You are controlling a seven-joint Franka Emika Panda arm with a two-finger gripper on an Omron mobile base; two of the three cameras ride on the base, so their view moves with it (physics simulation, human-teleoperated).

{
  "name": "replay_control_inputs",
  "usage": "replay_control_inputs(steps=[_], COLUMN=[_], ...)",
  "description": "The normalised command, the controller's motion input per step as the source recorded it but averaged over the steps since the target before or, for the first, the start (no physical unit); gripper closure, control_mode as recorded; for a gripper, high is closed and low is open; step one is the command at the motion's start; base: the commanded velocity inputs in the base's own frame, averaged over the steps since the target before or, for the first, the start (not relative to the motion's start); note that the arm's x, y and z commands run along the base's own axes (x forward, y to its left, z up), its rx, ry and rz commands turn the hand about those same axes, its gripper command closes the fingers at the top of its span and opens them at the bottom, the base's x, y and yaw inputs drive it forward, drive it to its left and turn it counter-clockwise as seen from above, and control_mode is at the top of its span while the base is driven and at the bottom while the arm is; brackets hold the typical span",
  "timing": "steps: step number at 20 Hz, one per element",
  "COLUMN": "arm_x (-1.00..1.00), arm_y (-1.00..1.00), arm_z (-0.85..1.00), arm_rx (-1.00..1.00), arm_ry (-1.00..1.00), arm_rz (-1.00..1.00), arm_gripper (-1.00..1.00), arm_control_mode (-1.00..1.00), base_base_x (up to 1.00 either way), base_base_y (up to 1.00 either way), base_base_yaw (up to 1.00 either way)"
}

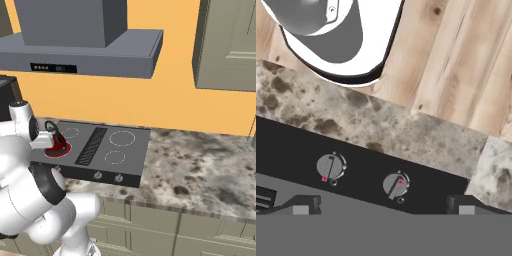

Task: The kettle is done boiling. Turn off the stove, then wait for 300 timesteps before moving the kettle to the dining table.

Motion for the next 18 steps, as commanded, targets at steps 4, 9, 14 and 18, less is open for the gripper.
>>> replay_control_inputs(steps=[4, 9, 14, 18], arm_x=[0.02, 0.04, 0.01, 0.01], arm_y=[0.09, 0.11, 0.18, 0.13], arm_z=[-0.28, -0.24, -0.20, -0.15], arm_rx=[0.00, 0.00, 0.00, 0.00], arm_ry=[0.00, 0.00, 0.00, 0.00], arm_rz=[-0.02, -0.07, -0.10, -0.09], arm_gripper=[-1.00, -1.00, -1.00, -1.00], arm_control_mode=[-1.00, -1.00, -1.00, -1.00], base_base_x=[0.00, 0.00, 0.00, 0.00], base_base_y=[0.00, 0.00, 0.00, 0.00], base_base_yaw=[0.00, 0.00, 0.00, 0.00])
